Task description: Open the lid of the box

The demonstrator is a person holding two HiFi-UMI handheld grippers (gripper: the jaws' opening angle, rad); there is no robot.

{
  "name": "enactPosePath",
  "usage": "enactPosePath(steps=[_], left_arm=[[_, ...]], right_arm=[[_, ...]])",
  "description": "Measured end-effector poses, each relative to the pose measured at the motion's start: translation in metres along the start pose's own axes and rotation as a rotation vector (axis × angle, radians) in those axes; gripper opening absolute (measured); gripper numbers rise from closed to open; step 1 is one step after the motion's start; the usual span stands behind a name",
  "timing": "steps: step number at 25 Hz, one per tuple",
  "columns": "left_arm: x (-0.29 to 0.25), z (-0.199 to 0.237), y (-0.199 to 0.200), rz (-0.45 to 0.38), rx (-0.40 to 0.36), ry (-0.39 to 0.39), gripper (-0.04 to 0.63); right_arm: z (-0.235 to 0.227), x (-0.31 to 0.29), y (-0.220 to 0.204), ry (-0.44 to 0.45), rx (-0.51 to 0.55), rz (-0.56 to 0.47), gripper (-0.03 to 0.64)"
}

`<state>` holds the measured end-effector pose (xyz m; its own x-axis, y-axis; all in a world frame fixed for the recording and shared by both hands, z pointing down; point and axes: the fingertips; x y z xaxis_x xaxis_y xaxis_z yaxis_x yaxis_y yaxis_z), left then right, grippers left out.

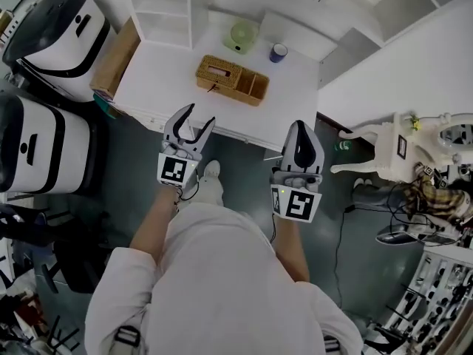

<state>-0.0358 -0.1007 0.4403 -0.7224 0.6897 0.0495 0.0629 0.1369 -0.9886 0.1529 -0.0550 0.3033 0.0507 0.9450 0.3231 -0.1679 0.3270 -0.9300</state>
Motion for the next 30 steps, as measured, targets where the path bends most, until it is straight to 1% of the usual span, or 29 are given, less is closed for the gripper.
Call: enactPosePath(steps=[4,8,13,18,24,26,30], left_arm=[[-0.024,0.041,-0.036,-0.008,0.034,0.006,0.236],[-0.047,0.067,-0.064,0.034,0.017,-0.011,0.236],[-0.061,0.093,-0.102,0.068,0.065,0.006,0.233],[-0.066,0.099,-0.132,0.096,0.087,0.018,0.233],[-0.078,0.099,-0.164,0.109,0.079,0.03,0.233],[-0.083,0.094,-0.183,0.115,0.081,0.03,0.232],[-0.099,0.093,-0.232,0.136,0.091,0.033,0.235]], right_arm=[[0.012,-0.055,-0.012,0.006,-0.006,0.003,-0.005],[0.02,-0.092,-0.016,0.016,0.006,0.006,-0.005],[0.032,-0.127,-0.025,0.043,0.023,0.004,-0.005],[0.04,-0.144,-0.04,0.08,0.031,0.008,-0.005],[0.036,-0.149,-0.079,0.078,0.011,0.017,-0.005],[0.033,-0.144,-0.096,0.077,0.009,0.021,-0.005],[0.023,-0.134,-0.139,0.055,0.013,0.026,-0.005]])
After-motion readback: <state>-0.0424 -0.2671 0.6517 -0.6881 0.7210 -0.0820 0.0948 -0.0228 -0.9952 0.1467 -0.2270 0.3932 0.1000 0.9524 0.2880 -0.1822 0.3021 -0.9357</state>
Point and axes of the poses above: the fingertips, and each gripper's own axes: x backward along the fingers, z to its left, y out of its top, and after that the axes turned 13 degrees about -y, right-handed
